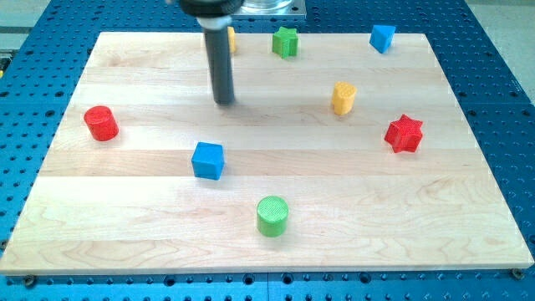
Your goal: Move the blue cube vertically to the hexagon
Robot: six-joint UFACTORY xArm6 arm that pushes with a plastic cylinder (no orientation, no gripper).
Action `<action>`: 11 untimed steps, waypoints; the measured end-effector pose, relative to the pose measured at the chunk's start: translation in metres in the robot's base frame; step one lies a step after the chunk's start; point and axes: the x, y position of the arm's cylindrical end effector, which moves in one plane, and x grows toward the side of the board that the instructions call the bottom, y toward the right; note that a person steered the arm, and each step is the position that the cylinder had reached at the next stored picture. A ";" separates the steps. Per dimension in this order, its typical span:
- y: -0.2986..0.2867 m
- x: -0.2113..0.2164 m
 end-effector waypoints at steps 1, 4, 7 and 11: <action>0.010 0.099; -0.076 0.104; 0.077 0.053; 0.044 0.010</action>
